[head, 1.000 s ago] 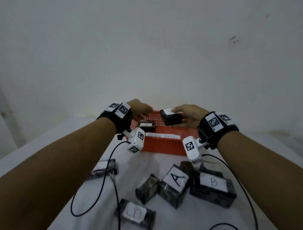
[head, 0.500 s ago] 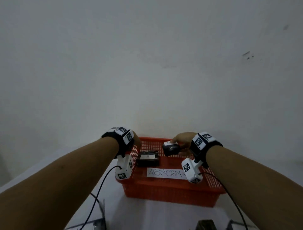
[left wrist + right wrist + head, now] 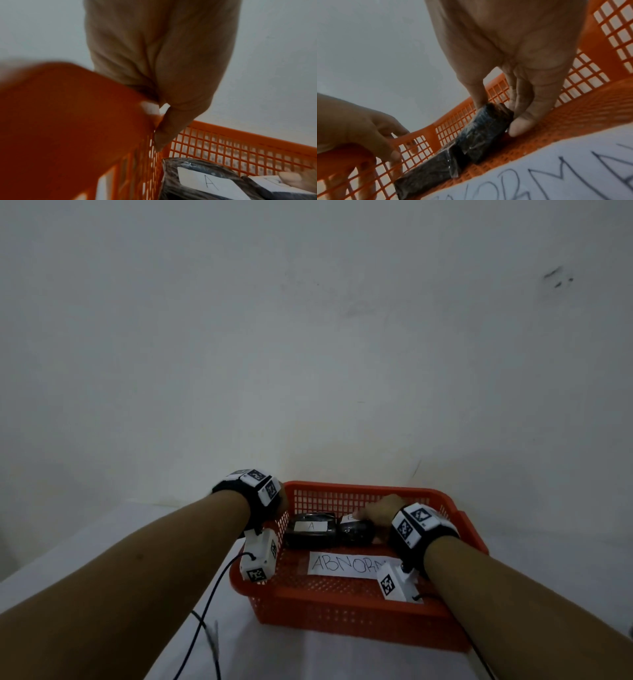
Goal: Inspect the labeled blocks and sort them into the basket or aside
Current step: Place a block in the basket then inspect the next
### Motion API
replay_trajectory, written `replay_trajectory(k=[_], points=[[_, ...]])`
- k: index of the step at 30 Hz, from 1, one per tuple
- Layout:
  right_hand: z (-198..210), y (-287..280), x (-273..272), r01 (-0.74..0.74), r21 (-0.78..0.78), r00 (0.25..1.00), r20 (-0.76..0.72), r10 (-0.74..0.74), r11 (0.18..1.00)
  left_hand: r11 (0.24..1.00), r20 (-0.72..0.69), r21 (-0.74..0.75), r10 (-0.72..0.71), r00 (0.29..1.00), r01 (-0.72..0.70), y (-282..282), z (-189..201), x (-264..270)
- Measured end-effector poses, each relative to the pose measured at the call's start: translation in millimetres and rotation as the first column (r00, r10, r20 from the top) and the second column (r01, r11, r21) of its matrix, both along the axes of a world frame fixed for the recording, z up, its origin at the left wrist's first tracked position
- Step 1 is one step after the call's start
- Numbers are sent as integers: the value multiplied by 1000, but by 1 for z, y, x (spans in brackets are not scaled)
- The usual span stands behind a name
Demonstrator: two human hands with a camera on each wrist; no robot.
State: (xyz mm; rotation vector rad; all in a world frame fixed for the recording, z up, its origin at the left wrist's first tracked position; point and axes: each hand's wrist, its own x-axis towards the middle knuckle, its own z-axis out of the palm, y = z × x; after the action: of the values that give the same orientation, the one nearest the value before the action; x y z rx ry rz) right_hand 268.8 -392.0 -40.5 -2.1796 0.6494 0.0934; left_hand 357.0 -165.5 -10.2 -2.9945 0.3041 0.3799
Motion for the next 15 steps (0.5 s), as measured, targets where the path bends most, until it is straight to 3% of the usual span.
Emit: replay_trajectory(k=[8, 12, 15], points=[[-3, 0, 0, 41, -47, 999, 37, -39, 998, 997, -2, -4, -82, 997, 82, 5, -3, 1], [-5, 2, 4, 43, 8, 999, 19, -43, 999, 998, 32, -54, -14, 999, 15, 2, -12, 11], [-5, 4, 6, 40, 15, 999, -11, -40, 999, 999, -4, -32, -41, 999, 41, 2, -5, -5]])
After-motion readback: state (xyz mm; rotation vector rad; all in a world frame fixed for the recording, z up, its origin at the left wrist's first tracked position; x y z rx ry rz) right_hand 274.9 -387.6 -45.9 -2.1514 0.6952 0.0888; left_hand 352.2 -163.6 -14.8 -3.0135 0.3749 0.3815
